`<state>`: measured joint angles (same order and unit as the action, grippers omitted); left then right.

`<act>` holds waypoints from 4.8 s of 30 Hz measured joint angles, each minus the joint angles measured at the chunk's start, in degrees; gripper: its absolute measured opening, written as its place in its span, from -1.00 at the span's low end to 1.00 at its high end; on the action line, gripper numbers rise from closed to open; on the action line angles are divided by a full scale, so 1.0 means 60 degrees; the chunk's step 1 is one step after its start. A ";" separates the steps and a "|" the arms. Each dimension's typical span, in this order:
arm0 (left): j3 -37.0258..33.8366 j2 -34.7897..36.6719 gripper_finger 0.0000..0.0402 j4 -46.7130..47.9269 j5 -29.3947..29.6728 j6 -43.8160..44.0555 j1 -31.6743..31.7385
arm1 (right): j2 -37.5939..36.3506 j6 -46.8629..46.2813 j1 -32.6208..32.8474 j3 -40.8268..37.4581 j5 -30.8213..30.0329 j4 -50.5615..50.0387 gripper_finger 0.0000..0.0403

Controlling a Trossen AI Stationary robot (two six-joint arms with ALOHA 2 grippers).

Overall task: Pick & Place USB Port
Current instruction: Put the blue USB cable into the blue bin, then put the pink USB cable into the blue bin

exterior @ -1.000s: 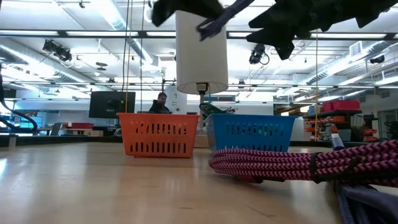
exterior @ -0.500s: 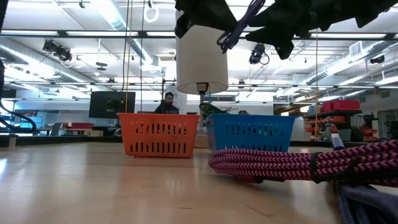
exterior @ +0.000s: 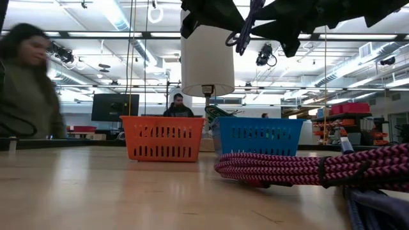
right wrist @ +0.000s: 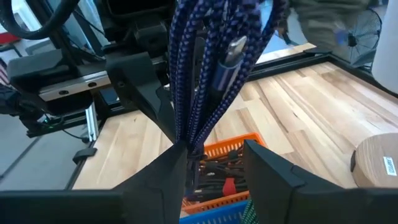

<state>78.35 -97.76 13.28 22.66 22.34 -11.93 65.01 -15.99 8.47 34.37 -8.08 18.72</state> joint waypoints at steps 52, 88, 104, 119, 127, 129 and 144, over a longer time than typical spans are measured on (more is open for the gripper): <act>0.0000 0.1055 -0.92 0.1966 0.0004 -0.0672 -0.0038 | 0.0069 -0.0672 -0.0018 0.0021 -0.0166 -0.0920 -0.97; 0.0004 0.1104 -0.12 0.2486 -0.0311 -0.0658 0.0140 | 0.0081 -0.2256 0.0417 -0.0019 0.0814 -0.2752 -0.98; 0.0004 0.1082 -0.15 0.2464 -0.0140 -0.0582 0.0144 | 0.1834 -0.2371 0.0027 0.0010 0.0734 -0.2305 -0.98; 0.0004 0.1082 -0.15 0.2488 -0.0140 -0.0582 0.0148 | 0.1854 -0.1771 -0.0364 0.0007 0.0641 -0.2356 -0.18; 0.0004 0.1082 -0.15 0.2484 -0.0140 -0.0578 0.0148 | 0.1712 -0.1261 -0.0464 0.0000 0.0568 -0.1705 0.05; 0.0004 0.1082 -0.15 0.2484 -0.0140 -0.0578 0.0148 | 0.1489 -0.1079 -0.0582 0.0000 0.0505 -0.1519 0.06; 0.0004 -0.0125 -0.15 0.1980 -0.2159 -0.1296 -0.1413 | 0.0685 -0.1233 -0.0446 0.0000 0.1039 -0.2341 0.07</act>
<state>78.37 -98.51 25.16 9.71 14.57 -20.42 69.12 -23.39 5.79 34.37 -1.84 4.67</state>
